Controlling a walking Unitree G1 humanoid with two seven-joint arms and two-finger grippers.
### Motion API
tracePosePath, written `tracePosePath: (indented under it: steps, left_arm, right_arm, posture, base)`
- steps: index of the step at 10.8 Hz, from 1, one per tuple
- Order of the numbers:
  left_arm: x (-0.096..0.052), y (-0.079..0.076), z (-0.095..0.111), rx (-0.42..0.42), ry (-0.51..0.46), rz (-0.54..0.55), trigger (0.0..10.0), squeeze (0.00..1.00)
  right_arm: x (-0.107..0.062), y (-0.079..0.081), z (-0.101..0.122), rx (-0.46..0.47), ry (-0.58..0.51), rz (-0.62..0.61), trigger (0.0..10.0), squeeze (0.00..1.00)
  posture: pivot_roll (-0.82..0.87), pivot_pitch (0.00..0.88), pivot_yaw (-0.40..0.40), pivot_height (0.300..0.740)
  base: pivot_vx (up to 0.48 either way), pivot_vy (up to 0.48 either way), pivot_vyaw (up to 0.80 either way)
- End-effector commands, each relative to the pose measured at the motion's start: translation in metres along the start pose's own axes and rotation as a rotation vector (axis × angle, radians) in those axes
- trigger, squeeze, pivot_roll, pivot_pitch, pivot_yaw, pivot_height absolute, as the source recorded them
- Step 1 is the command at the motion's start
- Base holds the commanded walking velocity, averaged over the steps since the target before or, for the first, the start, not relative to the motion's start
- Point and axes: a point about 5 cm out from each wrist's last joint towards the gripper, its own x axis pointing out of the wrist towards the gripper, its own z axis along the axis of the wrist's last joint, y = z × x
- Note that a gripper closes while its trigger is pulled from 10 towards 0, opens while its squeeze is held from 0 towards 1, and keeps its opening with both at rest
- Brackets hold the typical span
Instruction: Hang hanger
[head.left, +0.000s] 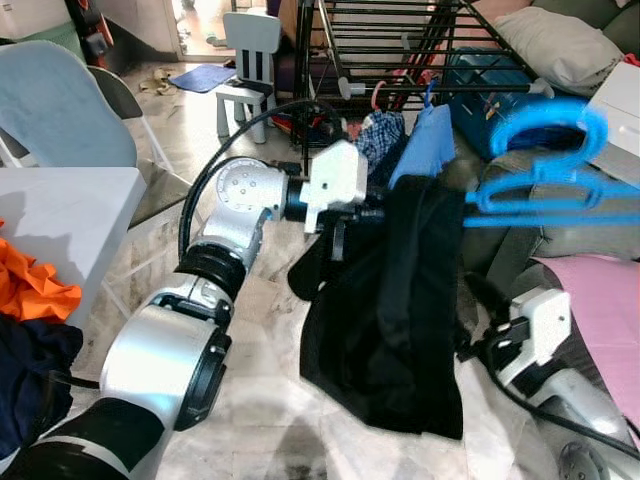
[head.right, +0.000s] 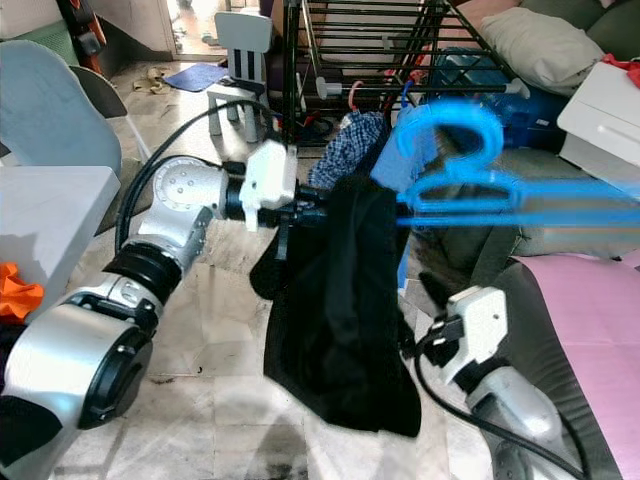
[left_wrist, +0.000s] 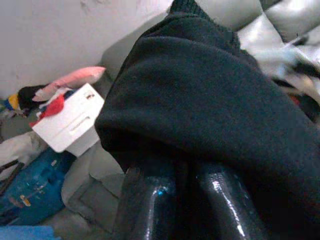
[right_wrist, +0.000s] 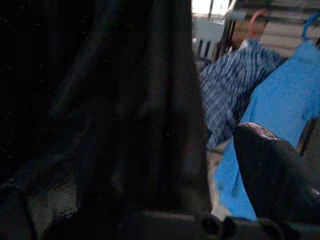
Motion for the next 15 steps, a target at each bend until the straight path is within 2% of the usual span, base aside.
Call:
tracePosePath:
  steps: [1,3,4,7,8,9,10,11,12,13,14,15]
  left_arm:
    - [0.002,0.018,0.024,0.069,-0.074,0.048,0.0,0.00]
    - [0.002,0.022,0.028,0.071,-0.090,0.083,0.0,0.00]
    - [0.002,0.025,0.032,0.073,-0.102,0.093,0.0,0.00]
    - [-0.004,0.041,0.049,0.059,-0.180,0.168,0.0,0.00]
    - [-0.006,0.044,0.052,0.051,-0.190,0.189,0.0,0.00]
    - [-0.011,0.048,0.053,0.055,-0.180,0.213,0.0,0.00]
    - [-0.014,0.049,0.052,0.054,-0.172,0.227,0.0,0.00]
    - [-0.017,0.050,0.051,0.049,-0.168,0.241,0.0,0.00]
    - [-0.020,0.049,0.048,0.037,-0.158,0.259,0.0,0.00]
    - [-0.020,0.048,0.046,0.034,-0.157,0.257,0.0,0.00]
    - [-0.017,0.045,0.042,0.016,-0.148,0.253,0.0,0.00]
    - [-0.016,0.042,0.036,0.013,-0.125,0.241,0.0,0.00]
  right_arm:
    - [-0.003,0.003,-0.017,0.038,0.084,-0.002,10.0,0.00]
    - [-0.009,0.005,-0.032,0.078,0.158,0.002,10.0,0.00]
    - [-0.013,-0.002,-0.039,0.077,0.191,-0.052,10.0,0.00]
    - [-0.026,-0.018,-0.070,0.220,0.362,-0.237,10.0,0.00]
    - [-0.030,-0.022,-0.075,0.259,0.373,-0.280,10.0,0.00]
    - [-0.040,-0.032,-0.080,0.295,0.395,-0.364,0.5,0.00]
    - [-0.049,-0.040,-0.081,0.299,0.401,-0.422,0.0,0.00]
    - [-0.058,-0.048,-0.081,0.319,0.395,-0.490,0.0,0.00]
    - [-0.076,-0.069,-0.071,0.316,0.346,-0.615,0.0,0.00]
    - [-0.075,-0.071,-0.061,0.287,0.301,-0.595,4.8,0.00]
    - [-0.059,-0.063,-0.030,0.231,0.144,-0.463,10.0,0.00]
    - [-0.053,-0.056,-0.016,0.219,0.070,-0.387,10.0,0.13]
  posture:
    - [0.03,0.000,-0.043,0.740]
    - [0.03,0.000,-0.045,0.740]
    - [0.03,0.000,-0.045,0.740]
    - [0.03,0.000,-0.054,0.740]
    - [0.03,0.000,-0.056,0.740]
    - [0.03,0.000,-0.059,0.740]
    - [0.03,0.000,-0.062,0.740]
    - [0.03,0.000,-0.062,0.740]
    - [0.02,0.000,-0.061,0.740]
    - [0.01,0.000,-0.061,0.740]
    - [0.01,0.000,-0.061,0.740]
    - [0.01,0.000,-0.060,0.740]
  base:
    - [0.000,0.000,0.00]
    - [0.000,0.000,0.00]
    - [0.000,0.000,0.00]
    - [0.000,0.000,0.00]
    - [0.000,0.000,0.00]
    - [0.000,0.000,0.00]
    - [0.000,0.000,0.00]
    - [0.000,0.000,0.00]
    - [0.000,0.000,0.00]
    - [0.000,0.000,0.00]
    - [0.000,0.000,0.00]
    - [0.000,0.000,0.00]
